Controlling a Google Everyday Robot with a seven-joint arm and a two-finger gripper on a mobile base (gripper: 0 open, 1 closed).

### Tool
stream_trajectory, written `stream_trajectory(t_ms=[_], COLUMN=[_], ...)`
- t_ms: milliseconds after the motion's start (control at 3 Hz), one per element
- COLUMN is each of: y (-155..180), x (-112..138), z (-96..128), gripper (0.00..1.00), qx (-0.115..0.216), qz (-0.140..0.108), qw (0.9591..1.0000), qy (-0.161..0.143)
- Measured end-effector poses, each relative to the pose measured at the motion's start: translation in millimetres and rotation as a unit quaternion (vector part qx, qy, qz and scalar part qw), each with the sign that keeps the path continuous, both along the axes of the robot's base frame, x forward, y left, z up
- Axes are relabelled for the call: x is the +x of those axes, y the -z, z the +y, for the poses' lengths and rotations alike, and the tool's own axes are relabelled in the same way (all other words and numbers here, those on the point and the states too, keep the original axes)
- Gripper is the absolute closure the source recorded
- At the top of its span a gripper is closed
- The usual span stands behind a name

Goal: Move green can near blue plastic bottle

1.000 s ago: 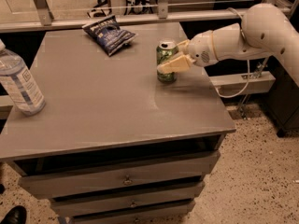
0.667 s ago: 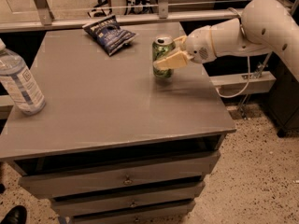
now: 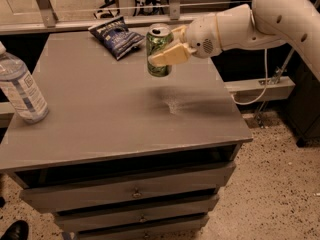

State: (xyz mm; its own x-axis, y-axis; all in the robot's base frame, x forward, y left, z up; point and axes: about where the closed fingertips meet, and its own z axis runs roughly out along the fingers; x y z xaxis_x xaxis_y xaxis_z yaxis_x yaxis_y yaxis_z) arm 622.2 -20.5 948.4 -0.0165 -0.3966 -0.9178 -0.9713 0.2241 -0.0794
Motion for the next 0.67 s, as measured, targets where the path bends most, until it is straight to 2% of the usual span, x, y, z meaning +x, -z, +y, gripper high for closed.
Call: stream_trajectory(t_ms=[333, 667], y=[0.0, 4.3], x=[0.0, 0.6], z=[0.0, 32.4], gripper=[1.0, 1.0], qx=[0.0, 0.017], qz=[0.0, 0.01], qw=[1.0, 0.9997], qy=[0.0, -0.016])
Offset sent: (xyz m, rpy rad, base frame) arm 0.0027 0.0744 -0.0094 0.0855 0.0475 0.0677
